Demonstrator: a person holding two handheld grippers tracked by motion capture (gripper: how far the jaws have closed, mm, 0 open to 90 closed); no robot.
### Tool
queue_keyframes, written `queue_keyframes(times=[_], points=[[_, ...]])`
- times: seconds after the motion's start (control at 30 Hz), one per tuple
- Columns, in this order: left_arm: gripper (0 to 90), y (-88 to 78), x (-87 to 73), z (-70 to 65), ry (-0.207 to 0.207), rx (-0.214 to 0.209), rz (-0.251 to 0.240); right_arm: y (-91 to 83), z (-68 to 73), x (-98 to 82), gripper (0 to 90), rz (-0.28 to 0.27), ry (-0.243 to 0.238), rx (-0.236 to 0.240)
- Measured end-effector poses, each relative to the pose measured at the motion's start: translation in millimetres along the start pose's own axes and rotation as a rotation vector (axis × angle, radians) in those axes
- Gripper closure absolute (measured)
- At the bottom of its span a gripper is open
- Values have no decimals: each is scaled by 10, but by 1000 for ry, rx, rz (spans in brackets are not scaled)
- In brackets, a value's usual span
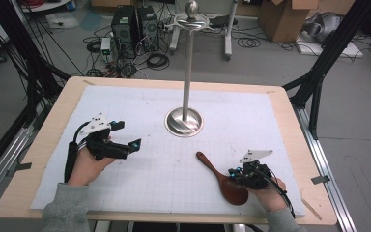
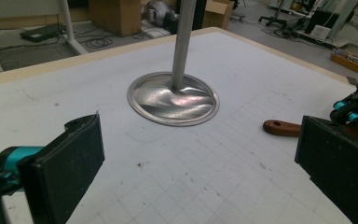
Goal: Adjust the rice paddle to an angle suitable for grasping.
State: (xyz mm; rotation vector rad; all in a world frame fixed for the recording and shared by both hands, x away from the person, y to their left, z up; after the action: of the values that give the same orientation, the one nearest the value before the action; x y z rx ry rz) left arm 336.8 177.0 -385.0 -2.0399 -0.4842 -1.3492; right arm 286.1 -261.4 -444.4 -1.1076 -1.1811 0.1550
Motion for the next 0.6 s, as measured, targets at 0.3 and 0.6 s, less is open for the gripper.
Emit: queue_keyframes(times=[0.3, 0.6], points=[[17, -97, 8, -6, -3, 11, -13, -181, 44, 278, 629, -89, -32, 0], [17, -192, -31, 33, -11, 31, -10, -165, 154, 522, 167, -55, -60, -24]])
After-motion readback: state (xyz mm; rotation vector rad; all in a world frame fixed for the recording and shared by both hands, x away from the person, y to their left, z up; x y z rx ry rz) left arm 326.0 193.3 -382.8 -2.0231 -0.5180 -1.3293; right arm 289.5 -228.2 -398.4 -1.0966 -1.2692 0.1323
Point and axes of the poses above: each handheld gripper's, and its own axes: y roughly forward along the jaws, x roughly out of its top, z roughly to its left, the point moved 2 cm from there along y, roughly forward along the jaws, and after that the axes turned 9 degrees about -y, right-handed, at the moved point
